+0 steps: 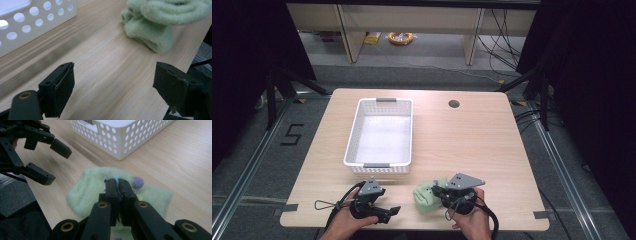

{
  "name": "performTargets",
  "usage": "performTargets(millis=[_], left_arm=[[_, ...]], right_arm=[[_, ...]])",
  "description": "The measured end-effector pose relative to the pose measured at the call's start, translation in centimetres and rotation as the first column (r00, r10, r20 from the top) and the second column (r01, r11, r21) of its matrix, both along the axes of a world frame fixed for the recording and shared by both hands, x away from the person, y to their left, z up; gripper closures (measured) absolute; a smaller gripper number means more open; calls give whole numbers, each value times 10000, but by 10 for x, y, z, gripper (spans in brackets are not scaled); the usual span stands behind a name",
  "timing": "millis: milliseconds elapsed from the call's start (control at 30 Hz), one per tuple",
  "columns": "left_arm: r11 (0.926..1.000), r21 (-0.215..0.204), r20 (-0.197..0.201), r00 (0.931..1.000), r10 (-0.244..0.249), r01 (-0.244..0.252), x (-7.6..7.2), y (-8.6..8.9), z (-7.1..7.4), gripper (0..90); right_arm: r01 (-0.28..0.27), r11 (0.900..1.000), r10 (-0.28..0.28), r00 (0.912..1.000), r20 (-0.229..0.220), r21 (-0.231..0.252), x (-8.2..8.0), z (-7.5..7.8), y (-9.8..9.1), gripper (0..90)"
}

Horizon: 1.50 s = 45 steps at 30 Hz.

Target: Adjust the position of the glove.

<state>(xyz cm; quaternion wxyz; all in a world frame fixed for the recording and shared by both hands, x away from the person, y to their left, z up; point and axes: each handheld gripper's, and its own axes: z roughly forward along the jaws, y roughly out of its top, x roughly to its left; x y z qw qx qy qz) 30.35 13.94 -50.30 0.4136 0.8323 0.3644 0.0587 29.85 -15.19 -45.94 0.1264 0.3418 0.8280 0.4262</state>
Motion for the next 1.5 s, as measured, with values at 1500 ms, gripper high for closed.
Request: performTargets(millis=[1500], left_arm=[[9885, -1364, -209, 9974, -686, 651, 16, -33, 11, 439]], right_arm=[[533, 9978, -579, 9898, -1298, -385, 11, -24, -40, 690]])
